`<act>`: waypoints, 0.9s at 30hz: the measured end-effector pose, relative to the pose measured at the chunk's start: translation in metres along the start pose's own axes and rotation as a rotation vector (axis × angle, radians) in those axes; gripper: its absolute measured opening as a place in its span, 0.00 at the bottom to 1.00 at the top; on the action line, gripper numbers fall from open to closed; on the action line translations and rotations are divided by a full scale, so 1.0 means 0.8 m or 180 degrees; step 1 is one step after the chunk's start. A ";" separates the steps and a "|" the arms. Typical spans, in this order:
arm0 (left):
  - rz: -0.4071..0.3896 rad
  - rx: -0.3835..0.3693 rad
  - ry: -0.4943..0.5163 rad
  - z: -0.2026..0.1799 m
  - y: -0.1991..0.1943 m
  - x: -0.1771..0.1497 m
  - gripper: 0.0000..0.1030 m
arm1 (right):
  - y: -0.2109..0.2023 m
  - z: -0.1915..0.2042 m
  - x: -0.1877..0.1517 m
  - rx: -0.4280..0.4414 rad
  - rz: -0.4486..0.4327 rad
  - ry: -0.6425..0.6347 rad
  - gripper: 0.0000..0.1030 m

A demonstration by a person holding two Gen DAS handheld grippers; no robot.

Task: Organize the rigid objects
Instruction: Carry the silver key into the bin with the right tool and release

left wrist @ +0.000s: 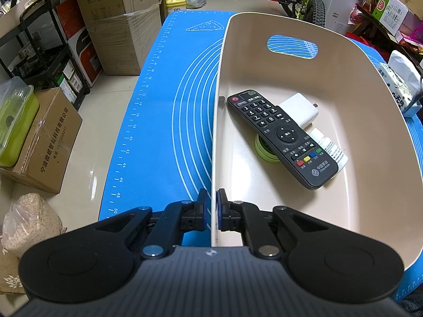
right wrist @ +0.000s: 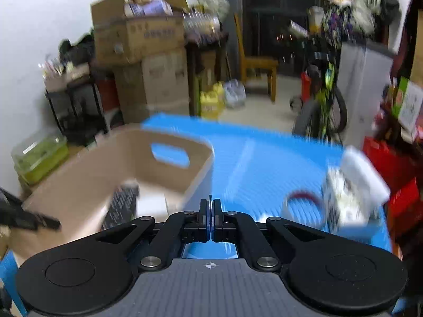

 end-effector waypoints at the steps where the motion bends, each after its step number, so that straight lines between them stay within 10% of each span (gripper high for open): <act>1: 0.0000 0.0002 0.0002 0.000 0.000 0.000 0.10 | -0.004 0.005 0.011 0.0028 -0.0079 -0.0017 0.13; 11: 0.0000 0.0001 0.0002 0.000 0.000 0.000 0.10 | 0.030 0.078 0.075 0.0444 -0.0208 -0.0279 0.13; 27: 0.0000 -0.0007 -0.0001 0.000 0.000 0.000 0.10 | 0.172 0.120 0.030 0.0481 0.0761 -0.0138 0.12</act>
Point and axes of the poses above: each gripper's, at about its wrist camera, not at the fingertips, and y roughly the way its jaws point, z to its left, x to its top, the point moved 3 cm from there along y, roughly the way its jaws point
